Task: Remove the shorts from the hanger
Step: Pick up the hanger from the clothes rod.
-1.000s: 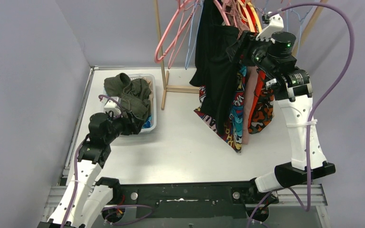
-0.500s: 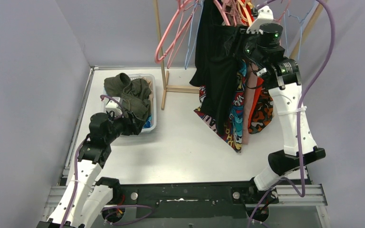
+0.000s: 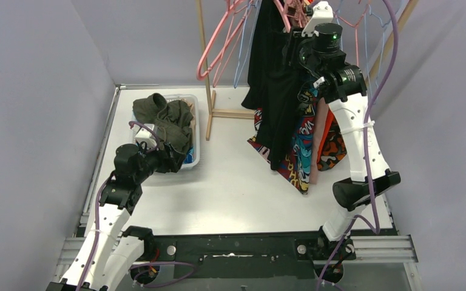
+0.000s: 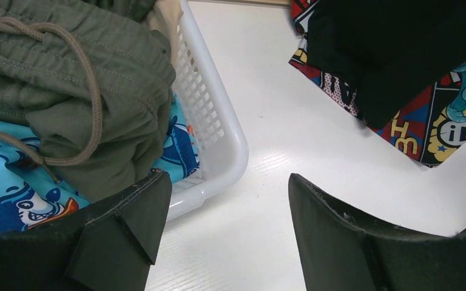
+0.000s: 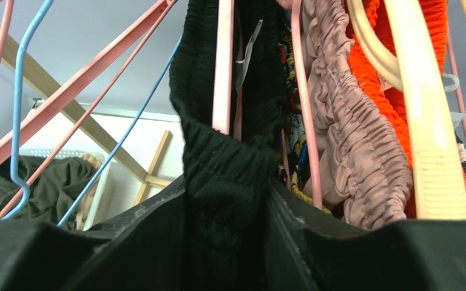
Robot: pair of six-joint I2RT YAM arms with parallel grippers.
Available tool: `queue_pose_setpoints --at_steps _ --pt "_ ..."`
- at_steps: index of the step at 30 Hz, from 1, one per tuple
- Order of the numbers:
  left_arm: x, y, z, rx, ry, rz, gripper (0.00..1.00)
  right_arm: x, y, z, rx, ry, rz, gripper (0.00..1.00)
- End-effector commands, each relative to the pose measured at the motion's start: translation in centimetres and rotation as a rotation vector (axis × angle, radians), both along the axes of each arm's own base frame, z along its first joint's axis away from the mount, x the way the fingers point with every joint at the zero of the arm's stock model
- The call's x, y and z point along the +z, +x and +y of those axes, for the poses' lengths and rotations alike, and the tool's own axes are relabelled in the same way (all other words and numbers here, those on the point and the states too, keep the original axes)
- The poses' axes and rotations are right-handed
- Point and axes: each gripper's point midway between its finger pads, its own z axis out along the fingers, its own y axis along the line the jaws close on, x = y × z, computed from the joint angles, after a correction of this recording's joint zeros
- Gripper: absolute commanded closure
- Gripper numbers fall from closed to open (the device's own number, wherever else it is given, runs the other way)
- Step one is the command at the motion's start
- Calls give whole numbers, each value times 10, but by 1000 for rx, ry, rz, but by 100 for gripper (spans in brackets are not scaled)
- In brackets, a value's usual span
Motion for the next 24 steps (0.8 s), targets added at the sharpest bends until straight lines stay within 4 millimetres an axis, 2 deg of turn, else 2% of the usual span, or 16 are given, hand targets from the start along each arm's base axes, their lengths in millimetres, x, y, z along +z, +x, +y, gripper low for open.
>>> queue_pose_setpoints --at_steps 1,4,11,16,24 --pt "17 4 -6 -34 -9 -76 30 40 8 0 -17 1 -151 64" --pt "17 4 -6 -34 -9 -76 30 49 10 5 -10 10 -190 79" --pt "16 4 -8 -43 -12 -77 30 79 4 5 -59 15 -338 100" --pt "16 4 -9 -49 -15 -79 30 98 0 0 -88 38 -422 100" --pt "15 4 -10 -55 -16 -75 30 120 -22 0 -70 114 -498 100"
